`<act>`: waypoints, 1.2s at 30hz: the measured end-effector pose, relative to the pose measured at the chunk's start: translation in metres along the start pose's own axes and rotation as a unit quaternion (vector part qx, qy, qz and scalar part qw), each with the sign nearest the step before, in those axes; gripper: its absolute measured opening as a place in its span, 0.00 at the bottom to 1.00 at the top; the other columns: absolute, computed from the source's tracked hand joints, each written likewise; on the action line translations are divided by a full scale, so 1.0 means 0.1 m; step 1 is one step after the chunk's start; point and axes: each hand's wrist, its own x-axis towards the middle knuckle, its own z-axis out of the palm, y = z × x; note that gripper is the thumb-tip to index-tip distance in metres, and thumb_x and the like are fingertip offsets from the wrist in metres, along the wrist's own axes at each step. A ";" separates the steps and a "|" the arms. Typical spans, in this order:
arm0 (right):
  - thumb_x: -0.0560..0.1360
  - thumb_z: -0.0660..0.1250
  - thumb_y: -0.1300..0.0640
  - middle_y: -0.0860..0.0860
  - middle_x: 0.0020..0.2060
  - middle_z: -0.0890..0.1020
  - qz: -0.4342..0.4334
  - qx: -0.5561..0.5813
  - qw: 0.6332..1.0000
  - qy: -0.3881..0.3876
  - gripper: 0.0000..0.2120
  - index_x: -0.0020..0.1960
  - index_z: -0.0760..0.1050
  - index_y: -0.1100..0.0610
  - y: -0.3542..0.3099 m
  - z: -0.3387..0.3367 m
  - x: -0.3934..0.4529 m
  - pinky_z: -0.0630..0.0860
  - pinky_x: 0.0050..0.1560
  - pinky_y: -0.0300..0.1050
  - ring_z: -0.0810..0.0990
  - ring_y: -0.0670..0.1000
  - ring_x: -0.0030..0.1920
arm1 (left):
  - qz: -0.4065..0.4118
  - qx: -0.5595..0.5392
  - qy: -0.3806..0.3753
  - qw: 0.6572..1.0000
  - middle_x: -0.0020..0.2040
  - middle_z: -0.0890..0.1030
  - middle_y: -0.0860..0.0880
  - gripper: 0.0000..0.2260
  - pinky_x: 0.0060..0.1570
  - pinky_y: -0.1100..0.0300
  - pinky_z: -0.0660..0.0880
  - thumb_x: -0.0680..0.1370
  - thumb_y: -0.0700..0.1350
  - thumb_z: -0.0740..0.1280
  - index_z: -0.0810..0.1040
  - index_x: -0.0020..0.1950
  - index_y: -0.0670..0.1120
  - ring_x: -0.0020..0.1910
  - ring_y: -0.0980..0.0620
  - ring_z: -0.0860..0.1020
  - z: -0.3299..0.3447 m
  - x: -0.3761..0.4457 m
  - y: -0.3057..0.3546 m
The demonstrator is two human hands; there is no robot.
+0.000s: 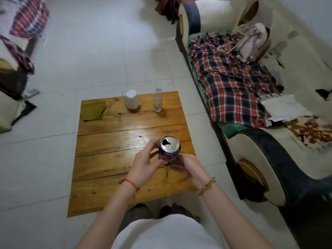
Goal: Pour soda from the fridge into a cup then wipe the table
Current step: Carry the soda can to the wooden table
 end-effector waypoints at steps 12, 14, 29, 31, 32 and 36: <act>0.82 0.57 0.61 0.51 0.55 0.82 -0.168 -0.229 0.958 0.042 0.14 0.64 0.77 0.58 -0.12 -0.04 1.15 0.79 0.56 0.43 0.80 0.47 0.53 | -0.045 -0.034 0.078 0.995 0.62 0.76 0.60 0.29 0.63 0.67 0.71 0.70 0.31 0.73 0.70 0.67 0.50 0.63 0.65 0.74 0.26 0.93 -0.73; 0.81 0.59 0.62 0.49 0.55 0.82 -0.205 -0.275 0.937 0.058 0.15 0.66 0.75 0.57 -0.11 -0.04 1.34 0.76 0.54 0.39 0.79 0.45 0.53 | -0.048 -0.037 0.086 0.994 0.63 0.77 0.56 0.29 0.64 0.64 0.71 0.70 0.31 0.73 0.71 0.68 0.47 0.64 0.61 0.74 0.32 1.09 -0.95; 0.76 0.61 0.66 0.51 0.68 0.76 -0.220 -0.398 0.890 0.018 0.26 0.74 0.66 0.56 0.49 -0.18 2.63 0.67 0.71 0.44 0.72 0.50 0.69 | -0.146 -0.082 0.098 0.981 0.63 0.77 0.56 0.30 0.62 0.66 0.72 0.69 0.30 0.74 0.73 0.65 0.53 0.63 0.63 0.75 0.75 1.63 -2.53; 0.77 0.61 0.66 0.50 0.69 0.74 -0.216 -0.400 0.891 0.014 0.27 0.75 0.65 0.55 0.57 -0.20 2.73 0.65 0.72 0.45 0.71 0.50 0.71 | -0.154 -0.086 0.102 0.979 0.62 0.77 0.57 0.30 0.61 0.66 0.73 0.69 0.29 0.74 0.73 0.64 0.55 0.62 0.65 0.75 0.79 1.64 -2.64; 0.77 0.61 0.66 0.50 0.70 0.74 -0.215 -0.402 0.890 0.014 0.27 0.75 0.65 0.55 0.60 -0.21 2.77 0.65 0.73 0.45 0.71 0.50 0.71 | -0.157 -0.086 0.102 0.978 0.61 0.77 0.58 0.31 0.61 0.66 0.73 0.69 0.29 0.73 0.72 0.63 0.57 0.61 0.66 0.75 0.80 1.64 -2.68; 0.78 0.61 0.65 0.49 0.71 0.73 -0.207 -0.408 0.889 0.006 0.28 0.76 0.63 0.53 0.68 -0.24 2.86 0.63 0.70 0.38 0.70 0.48 0.71 | -0.162 -0.069 0.095 0.980 0.61 0.77 0.64 0.33 0.65 0.58 0.73 0.68 0.30 0.73 0.71 0.63 0.60 0.64 0.64 0.74 0.85 1.64 -2.85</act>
